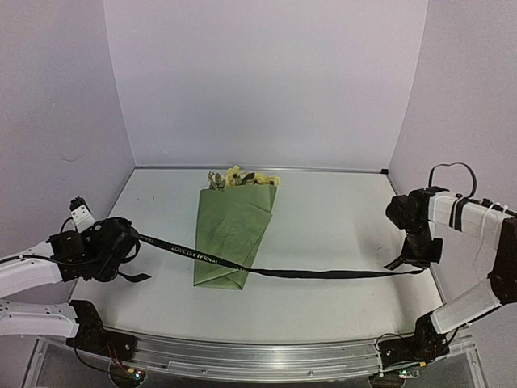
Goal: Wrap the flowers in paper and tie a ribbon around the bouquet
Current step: Straighten the ribbon at the center of the board, then pick up the folded bouquet from the center of the board.
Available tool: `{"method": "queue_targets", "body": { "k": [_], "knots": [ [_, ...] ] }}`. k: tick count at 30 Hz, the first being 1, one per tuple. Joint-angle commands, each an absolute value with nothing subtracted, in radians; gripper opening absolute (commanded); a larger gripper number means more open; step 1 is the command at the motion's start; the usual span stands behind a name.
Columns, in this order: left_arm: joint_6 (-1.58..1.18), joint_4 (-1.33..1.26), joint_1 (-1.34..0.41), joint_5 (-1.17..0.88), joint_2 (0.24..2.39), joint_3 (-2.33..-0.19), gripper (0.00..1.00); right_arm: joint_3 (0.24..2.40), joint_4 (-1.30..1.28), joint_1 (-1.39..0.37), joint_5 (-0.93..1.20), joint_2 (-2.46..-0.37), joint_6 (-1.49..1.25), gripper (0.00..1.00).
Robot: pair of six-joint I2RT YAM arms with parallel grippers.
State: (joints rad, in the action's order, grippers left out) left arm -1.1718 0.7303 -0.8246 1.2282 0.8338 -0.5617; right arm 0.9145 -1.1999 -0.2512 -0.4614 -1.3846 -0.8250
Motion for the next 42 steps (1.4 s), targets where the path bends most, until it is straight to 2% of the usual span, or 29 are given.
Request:
{"method": "queue_targets", "body": {
  "k": [1, 5, 7, 10, 13, 14, 21, 24, 26, 29, 31, 33, 36, 42],
  "knots": [
    [-1.441, 0.755, -0.809, 1.249, 0.971, -0.537, 0.15, 0.833, -1.049, -0.237, -0.384, -1.339, -0.975, 0.1],
    [-1.637, 0.86, -0.783, 1.214, 1.067, -0.558, 0.25, 0.787, -0.979, -0.216, -0.307, -1.323, -0.984, 0.25],
    [-1.66, 0.875, -0.776, 1.206, 1.086, -0.571, 0.38, 0.777, -0.963, -0.198, -0.27, -1.318, -0.985, 0.34],
    [-1.689, 0.906, -0.769, 1.203, 1.087, -0.579, 0.74, 0.761, -0.942, -0.184, -0.239, -1.287, -0.969, 0.42],
    [-1.695, 0.94, -0.769, 1.197, 1.066, -0.596, 0.95, 0.768, -0.928, -0.181, -0.208, -1.252, -0.914, 0.54],
    [-1.702, 0.953, -0.769, 1.197, 1.057, -0.602, 0.99, 0.775, -0.926, -0.181, -0.19, -1.246, -0.889, 0.58],
    [-1.61, 1.019, -0.769, 1.196, 0.946, -0.7, 1.0, 0.828, -0.91, -0.181, -0.046, -1.22, -0.772, 0.85],
    [-1.359, 0.912, -0.768, 1.188, 0.894, -0.743, 1.0, 0.859, -0.905, -0.187, 0.022, -1.228, -0.743, 0.92],
    [-1.008, 0.628, -0.769, 1.108, 0.852, -0.729, 0.99, 0.889, -0.884, -0.206, 0.078, -1.244, -0.728, 0.98],
    [-0.739, 0.291, -0.765, 0.886, 0.83, -0.691, 0.96, 0.959, -0.851, -0.298, 0.11, -1.296, -0.717, 0.98],
    [-0.655, 0.203, -0.74, 0.73, 0.871, -0.698, 0.95, 1.013, -0.82, -0.382, 0.125, -1.356, -0.708, 0.98],
    [-0.616, 0.162, -0.682, 0.485, 0.95, -0.735, 0.94, 1.074, -0.769, -0.457, 0.16, -1.434, -0.71, 0.98],
    [-0.571, 0.13, -0.613, 0.225, 1.084, -0.784, 0.92, 1.166, -0.672, -0.547, 0.216, -1.557, -0.729, 0.98],
    [-0.549, 0.09, -0.523, -0.052, 1.271, -0.826, 0.91, 1.397, -0.567, -0.677, 0.287, -1.806, -0.739, 0.98]
  ]
}}
